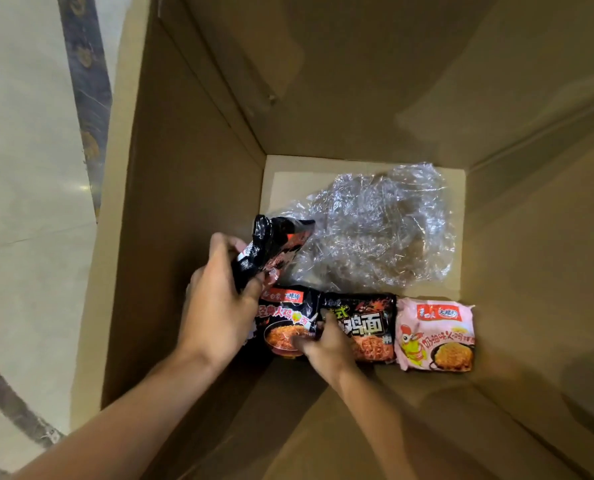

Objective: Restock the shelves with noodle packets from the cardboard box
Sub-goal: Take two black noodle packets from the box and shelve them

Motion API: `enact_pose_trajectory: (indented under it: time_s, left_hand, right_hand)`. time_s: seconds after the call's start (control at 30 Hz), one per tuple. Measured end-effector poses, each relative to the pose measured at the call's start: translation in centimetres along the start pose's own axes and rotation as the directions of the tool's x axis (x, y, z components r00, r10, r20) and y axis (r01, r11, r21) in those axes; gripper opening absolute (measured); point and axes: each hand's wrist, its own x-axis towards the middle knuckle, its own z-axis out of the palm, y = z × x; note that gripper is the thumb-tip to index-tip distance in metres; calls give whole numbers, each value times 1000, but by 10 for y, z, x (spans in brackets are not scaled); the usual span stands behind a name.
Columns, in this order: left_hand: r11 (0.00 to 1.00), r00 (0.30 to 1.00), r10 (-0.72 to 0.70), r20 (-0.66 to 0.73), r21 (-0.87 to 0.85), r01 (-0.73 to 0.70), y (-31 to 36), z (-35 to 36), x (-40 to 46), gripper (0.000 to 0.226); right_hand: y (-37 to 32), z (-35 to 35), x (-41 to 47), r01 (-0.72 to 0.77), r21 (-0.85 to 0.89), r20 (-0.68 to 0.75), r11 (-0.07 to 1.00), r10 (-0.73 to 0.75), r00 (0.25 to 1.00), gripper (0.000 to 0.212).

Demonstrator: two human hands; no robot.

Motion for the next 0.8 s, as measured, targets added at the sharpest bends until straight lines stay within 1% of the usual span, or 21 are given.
enact_pose_trajectory:
  time_s: [0.07,0.1,0.2,0.27,0.33,0.37,0.4,0.43,0.53,0.57,0.63,0.73,0.8]
  left_hand:
    - [999,1000,17,-5,-30,-17,-1,0,-2,39]
    - [999,1000,20,-8,-35,-21,-1,-1,-2,39]
    - [999,1000,19,-15,-49,-20,-1,-7,-4,39]
    - [997,999,-9,-32,-79,7,1,-12,-5,37]
    - [990,998,-43,-43,-134,37,7,-19,-6,36]
    - [988,998,-45,-42,-152,38,11,-23,-7,36]
    - [986,998,-44,-43,-165,37,16,-27,-10,36]
    - [985,998,-38,-46,-169,30,21,-32,-15,36]
    - [992,996,0,-87,-123,-10,45,-52,-36,38]
    - [991,995,-1,-99,-131,-12,55,-60,-43,41]
    - [978,995,-26,-95,-208,5,81,-79,-59,46]
    - [966,998,-38,-59,-256,22,117,-126,-86,34]
    - [950,999,-48,-21,-311,39,144,-167,-105,27]
  right_hand:
    - [2,8,1,15,19,-71,1000,-14,997,85]
    - [1,11,3,19,24,-79,1000,-17,997,83]
    - [-9,18,6,-8,0,-34,1000,8,999,79]
    - [-14,21,6,17,-1,-18,1000,-17,1000,76]
    - [-20,18,-3,49,23,-19,999,-48,999,68]
    - [-24,14,-10,55,35,-43,998,-54,998,60]
    - [-27,8,-20,71,38,-74,997,-68,995,53]
    - [-32,0,-31,78,25,-111,997,-75,991,50]
    - [-49,-33,-70,132,-73,-213,989,-144,966,58]
    - [-54,-45,-83,144,-74,-237,987,-157,959,58]
    - [-67,-74,-118,175,-23,-284,984,-174,943,54]
    - [-94,-114,-182,222,34,-362,975,-195,912,41]
    - [-115,-140,-233,243,55,-409,968,-200,891,37]
